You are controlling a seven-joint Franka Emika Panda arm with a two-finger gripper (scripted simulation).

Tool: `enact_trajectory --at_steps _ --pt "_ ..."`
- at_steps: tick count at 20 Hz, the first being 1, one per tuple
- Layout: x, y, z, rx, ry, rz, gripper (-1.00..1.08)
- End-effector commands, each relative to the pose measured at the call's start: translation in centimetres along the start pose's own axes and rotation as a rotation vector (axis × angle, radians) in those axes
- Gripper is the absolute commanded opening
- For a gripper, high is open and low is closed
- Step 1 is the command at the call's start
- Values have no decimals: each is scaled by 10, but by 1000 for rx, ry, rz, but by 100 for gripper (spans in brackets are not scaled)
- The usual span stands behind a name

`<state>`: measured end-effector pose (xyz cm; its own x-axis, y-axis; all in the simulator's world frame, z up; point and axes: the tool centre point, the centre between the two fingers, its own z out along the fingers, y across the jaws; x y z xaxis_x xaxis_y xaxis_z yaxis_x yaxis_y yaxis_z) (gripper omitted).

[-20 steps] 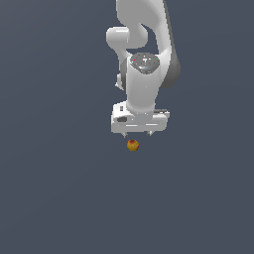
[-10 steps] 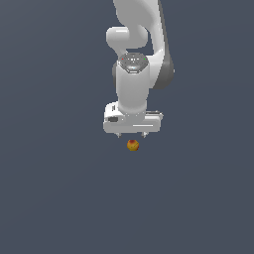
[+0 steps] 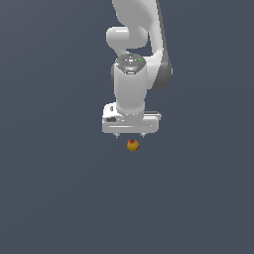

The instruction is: Pick up the object and move it to a goal position.

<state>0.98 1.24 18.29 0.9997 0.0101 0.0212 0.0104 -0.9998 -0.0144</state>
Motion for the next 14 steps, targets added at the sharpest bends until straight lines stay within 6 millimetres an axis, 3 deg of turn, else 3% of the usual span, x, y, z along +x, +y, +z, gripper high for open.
enact_trajectory --at_steps 1,14 --pt "-1 0 2 -1 -1 -25 100" --pt "-10 -2 28 -11 -10 -300 100"
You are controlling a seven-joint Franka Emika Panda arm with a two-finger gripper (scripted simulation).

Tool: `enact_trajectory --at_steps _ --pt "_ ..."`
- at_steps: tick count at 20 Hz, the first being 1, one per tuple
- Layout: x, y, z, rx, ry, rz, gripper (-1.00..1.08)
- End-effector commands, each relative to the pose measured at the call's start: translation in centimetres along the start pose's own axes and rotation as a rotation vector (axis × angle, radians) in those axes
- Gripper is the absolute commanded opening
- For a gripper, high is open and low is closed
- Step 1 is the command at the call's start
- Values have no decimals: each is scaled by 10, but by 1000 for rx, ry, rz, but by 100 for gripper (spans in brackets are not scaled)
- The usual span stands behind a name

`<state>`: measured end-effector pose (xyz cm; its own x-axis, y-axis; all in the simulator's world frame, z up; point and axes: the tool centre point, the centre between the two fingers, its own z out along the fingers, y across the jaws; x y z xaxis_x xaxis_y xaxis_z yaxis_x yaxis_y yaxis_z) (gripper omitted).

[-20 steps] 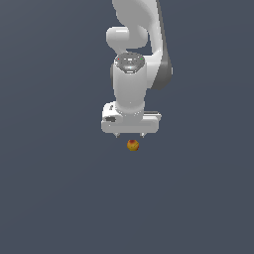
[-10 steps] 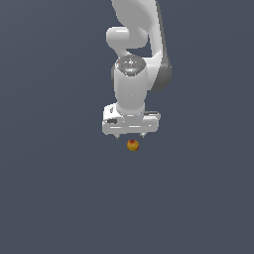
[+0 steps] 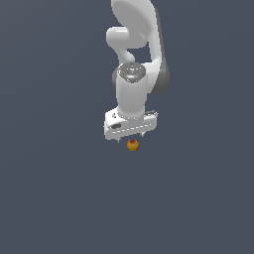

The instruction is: Pick up the object and move it to a goal position.

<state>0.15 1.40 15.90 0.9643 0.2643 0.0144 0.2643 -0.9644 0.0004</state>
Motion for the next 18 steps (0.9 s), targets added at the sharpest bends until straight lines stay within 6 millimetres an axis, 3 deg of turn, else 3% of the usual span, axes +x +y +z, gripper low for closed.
enact_trajectory --at_steps 1,18 --pt "-2 -1 6 -2 -2 -72 100" --pt "-20 -14 48 -2 -14 -575 100"
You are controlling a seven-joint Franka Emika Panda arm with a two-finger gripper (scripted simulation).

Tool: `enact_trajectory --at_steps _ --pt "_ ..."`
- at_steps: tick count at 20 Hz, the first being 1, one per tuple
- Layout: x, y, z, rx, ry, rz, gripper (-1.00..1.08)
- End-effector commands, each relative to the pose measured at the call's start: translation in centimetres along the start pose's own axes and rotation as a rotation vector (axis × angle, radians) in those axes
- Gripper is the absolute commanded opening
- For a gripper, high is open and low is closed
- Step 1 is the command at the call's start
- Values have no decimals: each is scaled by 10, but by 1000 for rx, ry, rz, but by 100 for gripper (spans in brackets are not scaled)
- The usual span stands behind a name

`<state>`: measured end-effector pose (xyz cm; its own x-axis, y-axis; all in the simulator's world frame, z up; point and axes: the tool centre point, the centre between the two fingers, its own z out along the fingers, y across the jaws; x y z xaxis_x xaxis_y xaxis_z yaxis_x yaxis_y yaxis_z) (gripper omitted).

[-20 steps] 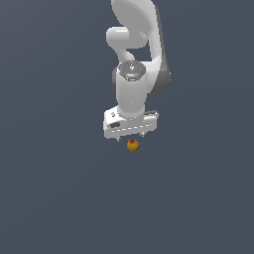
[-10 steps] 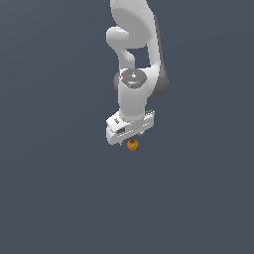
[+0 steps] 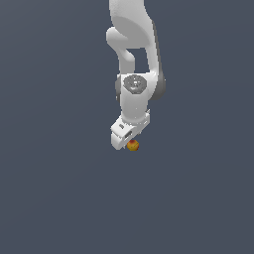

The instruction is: Pick up the object and move it to a goal position.

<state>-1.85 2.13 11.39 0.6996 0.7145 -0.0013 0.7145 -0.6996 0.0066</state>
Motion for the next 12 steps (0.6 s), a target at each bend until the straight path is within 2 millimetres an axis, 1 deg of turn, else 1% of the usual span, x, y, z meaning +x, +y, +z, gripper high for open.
enact_trajectory --at_steps 1,7,12 --pt "-1 -3 6 1 0 -76 100" --pt "-3 -11 18 3 0 -232 100" --pt "-4 -15 24 5 1 -320 100"
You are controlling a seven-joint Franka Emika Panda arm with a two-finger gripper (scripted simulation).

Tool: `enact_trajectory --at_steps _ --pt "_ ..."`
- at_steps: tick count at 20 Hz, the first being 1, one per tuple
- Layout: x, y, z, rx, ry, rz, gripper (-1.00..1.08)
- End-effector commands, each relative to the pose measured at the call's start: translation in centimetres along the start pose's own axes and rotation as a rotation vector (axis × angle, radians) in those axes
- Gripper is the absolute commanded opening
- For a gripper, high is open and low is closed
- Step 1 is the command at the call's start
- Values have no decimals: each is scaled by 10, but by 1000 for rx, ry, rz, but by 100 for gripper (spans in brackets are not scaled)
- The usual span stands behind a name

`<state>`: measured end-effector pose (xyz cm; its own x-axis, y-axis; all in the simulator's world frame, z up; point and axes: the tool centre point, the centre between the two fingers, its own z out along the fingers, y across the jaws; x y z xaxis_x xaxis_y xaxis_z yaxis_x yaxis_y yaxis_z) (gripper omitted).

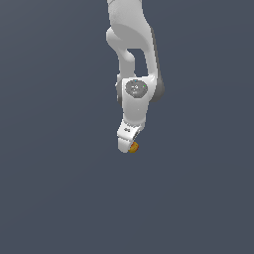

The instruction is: Pick up the object and move it to a goal position.

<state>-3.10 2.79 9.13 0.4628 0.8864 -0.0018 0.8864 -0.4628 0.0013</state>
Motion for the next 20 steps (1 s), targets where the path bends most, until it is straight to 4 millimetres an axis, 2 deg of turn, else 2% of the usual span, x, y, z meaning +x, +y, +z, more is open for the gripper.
enact_trajectory --at_steps 1,13,20 --pt "0 -2 3 0 1 -40 100" --pt "0 -4 9 1 2 -84 100" --pt "0 -6 38 1 2 -88 100"
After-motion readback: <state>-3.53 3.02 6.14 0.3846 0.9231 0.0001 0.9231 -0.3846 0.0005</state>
